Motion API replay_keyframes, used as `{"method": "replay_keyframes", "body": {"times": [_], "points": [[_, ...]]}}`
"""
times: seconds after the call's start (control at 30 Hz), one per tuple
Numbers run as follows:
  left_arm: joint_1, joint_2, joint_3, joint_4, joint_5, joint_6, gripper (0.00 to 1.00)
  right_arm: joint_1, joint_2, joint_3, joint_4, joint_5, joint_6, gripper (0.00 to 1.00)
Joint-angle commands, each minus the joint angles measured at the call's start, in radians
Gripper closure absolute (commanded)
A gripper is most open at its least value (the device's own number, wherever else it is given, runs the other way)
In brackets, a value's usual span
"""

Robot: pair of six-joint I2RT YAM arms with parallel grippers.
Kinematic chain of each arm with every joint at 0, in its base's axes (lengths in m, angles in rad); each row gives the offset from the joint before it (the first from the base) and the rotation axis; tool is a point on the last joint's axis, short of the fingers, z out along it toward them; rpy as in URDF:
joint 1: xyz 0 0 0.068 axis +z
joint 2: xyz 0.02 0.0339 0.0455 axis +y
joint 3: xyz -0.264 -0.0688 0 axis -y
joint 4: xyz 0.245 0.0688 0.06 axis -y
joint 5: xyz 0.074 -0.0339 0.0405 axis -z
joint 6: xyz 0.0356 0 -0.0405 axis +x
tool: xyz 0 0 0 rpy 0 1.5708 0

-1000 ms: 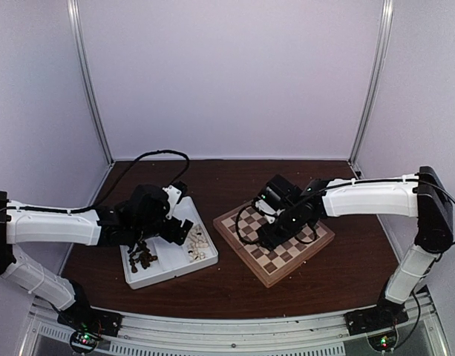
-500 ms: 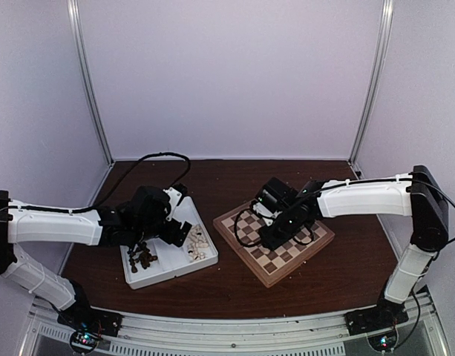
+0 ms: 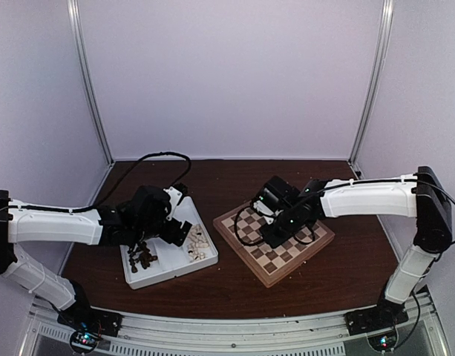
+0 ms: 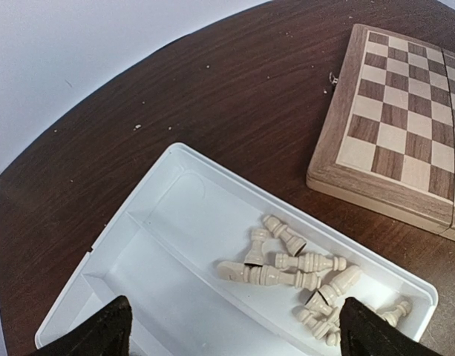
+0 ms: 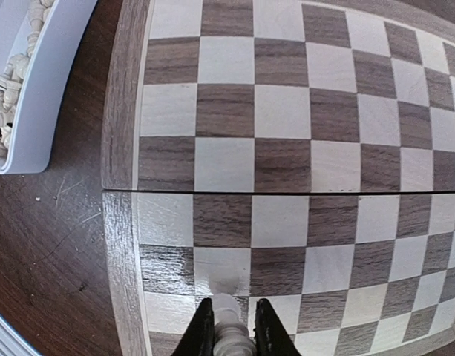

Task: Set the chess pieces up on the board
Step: Pick up the chess piece from the chessboard, then place the chess piece on the chessboard.

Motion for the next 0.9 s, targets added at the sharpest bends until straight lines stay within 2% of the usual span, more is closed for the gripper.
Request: {"method": "replay_keyframes", "body": {"times": [0.0,0.37,0.43,0.53,0.87], "points": [[0.008,-0.015,0.029,0.005,-0.024,0.019,0.02,0.006,-0.089,0.024,-0.015,0.125,-0.001,0.86],[0.009,-0.032,0.034,0.013,-0.043,0.035,0.02,-0.014,-0.196,0.008,-0.063,0.402,0.048,0.93],[0.007,-0.032,0.037,-0.005,-0.112,0.006,0.02,-0.022,-0.210,-0.005,-0.068,0.433,0.053,0.94],[0.008,-0.031,0.048,-0.054,-0.221,-0.069,0.02,-0.045,-0.234,-0.015,-0.084,0.445,0.070,0.94],[0.008,-0.033,0.046,-0.044,-0.096,-0.053,0.02,-0.109,-0.289,-0.092,-0.089,0.344,0.090,0.94]]}}
